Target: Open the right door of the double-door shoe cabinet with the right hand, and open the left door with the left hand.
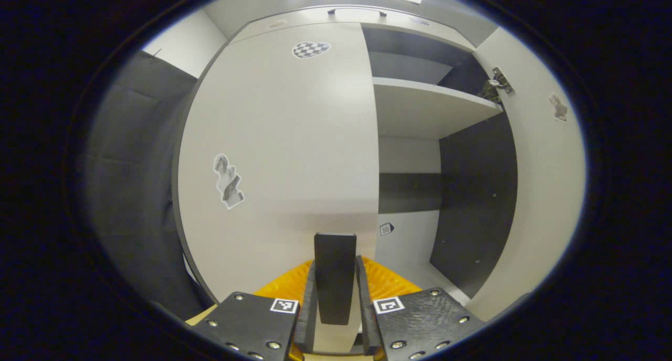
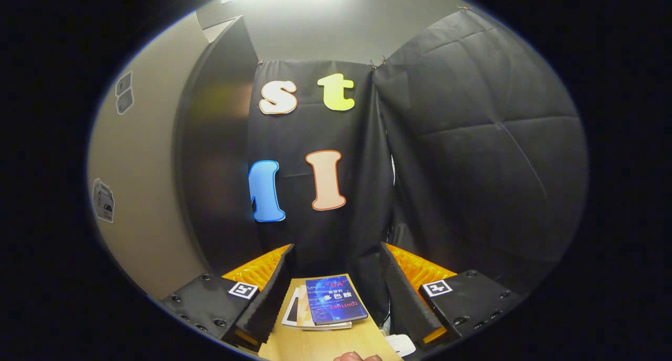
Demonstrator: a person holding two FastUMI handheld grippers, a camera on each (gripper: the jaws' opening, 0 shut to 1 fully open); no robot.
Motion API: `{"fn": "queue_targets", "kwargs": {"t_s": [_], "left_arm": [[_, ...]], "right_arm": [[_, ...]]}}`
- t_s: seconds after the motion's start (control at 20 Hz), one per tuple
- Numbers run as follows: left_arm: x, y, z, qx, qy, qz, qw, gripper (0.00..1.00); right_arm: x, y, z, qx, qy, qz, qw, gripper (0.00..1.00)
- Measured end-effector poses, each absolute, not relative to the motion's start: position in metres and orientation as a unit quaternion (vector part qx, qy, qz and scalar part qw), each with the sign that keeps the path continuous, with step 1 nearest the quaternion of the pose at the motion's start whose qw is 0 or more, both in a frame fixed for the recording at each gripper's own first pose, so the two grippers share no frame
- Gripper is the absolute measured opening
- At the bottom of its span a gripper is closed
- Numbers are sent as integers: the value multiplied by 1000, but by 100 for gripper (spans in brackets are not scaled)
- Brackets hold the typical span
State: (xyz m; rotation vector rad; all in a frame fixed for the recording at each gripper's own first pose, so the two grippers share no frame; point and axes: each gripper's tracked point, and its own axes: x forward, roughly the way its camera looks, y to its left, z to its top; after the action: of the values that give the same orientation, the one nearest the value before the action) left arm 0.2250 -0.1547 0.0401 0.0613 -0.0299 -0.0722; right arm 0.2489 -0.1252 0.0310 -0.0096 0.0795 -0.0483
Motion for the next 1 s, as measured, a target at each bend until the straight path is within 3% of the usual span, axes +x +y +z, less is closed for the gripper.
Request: {"fn": "queue_targets", "kwargs": {"t_s": [0.15,0.35,0.4,0.6,1.0], "left_arm": [[220,-154,40,24,-11,-33,999,23],[222,-154,39,19,-13,-35,999,18],[221,-154,37,15,-14,-32,999,10],[221,-153,37,18,-18,-33,999,10],[220,-153,36,22,-22,-37,999,9]], "right_arm": [[256,-125,29,0,41,-16,999,98],[267,-117,22,-4,48,10,999,98],[270,-114,18,-2,53,20,998,98],[280,-92,18,26,61,64,996,97],[286,-64,16,-16,55,89,994,98]]}}
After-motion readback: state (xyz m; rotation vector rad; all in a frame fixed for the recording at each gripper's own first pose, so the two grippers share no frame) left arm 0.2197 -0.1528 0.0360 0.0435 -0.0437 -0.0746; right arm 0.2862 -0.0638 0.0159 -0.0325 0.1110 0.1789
